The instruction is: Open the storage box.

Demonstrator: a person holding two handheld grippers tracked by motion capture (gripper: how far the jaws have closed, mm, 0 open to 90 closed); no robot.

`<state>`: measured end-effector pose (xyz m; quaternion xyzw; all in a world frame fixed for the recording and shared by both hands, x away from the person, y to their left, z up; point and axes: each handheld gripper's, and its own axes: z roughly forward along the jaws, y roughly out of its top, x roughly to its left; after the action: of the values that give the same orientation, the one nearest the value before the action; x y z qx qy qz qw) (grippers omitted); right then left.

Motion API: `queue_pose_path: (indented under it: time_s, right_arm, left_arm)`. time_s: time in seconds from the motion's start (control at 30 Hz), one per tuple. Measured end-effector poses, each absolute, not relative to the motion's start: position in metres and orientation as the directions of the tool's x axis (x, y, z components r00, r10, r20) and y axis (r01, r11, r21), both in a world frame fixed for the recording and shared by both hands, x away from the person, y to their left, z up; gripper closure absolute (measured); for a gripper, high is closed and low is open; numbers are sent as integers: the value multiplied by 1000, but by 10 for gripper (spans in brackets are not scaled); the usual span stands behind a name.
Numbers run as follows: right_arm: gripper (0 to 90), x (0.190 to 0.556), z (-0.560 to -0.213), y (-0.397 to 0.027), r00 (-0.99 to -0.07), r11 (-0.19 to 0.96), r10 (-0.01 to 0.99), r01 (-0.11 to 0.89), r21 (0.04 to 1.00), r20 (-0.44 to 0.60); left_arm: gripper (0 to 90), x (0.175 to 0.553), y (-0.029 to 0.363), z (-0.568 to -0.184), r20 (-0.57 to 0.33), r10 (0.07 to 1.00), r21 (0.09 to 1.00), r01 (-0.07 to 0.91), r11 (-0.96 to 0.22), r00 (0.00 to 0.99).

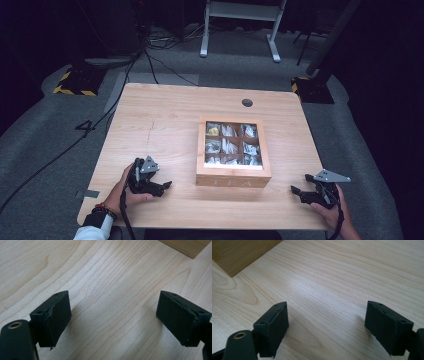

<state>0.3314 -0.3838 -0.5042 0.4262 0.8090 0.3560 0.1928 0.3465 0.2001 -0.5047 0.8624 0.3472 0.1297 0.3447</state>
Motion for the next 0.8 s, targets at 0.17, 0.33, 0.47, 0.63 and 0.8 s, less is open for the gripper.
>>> queue_pose_path:
  time_s: [0.17,0.33,0.47,0.63,0.8]
  right_arm:
    - [190,330,-504,-384,-557,380,830,555,740,-8]
    - [188,331,-504,-384,-559,381,829,554,740,-8]
    - [189,331,-504,-384,-559,381,829,554,740,-9]
    - [187,332,-504,-384,-564,383,826,552,740,-8]
    - [186,332,-504,-384,-564,384,826,552,740,-8]
  left_arm:
    - [128,345,191,-504,-10,702,683,518,-515,712]
    - [160,340,178,-500,22,687,663,504,-554,726]
    - [175,335,174,-493,14,670,682,483,-549,742]
    - [178,329,165,-482,39,650,706,440,-556,759]
    - [173,324,155,-473,53,630,722,406,-561,775]
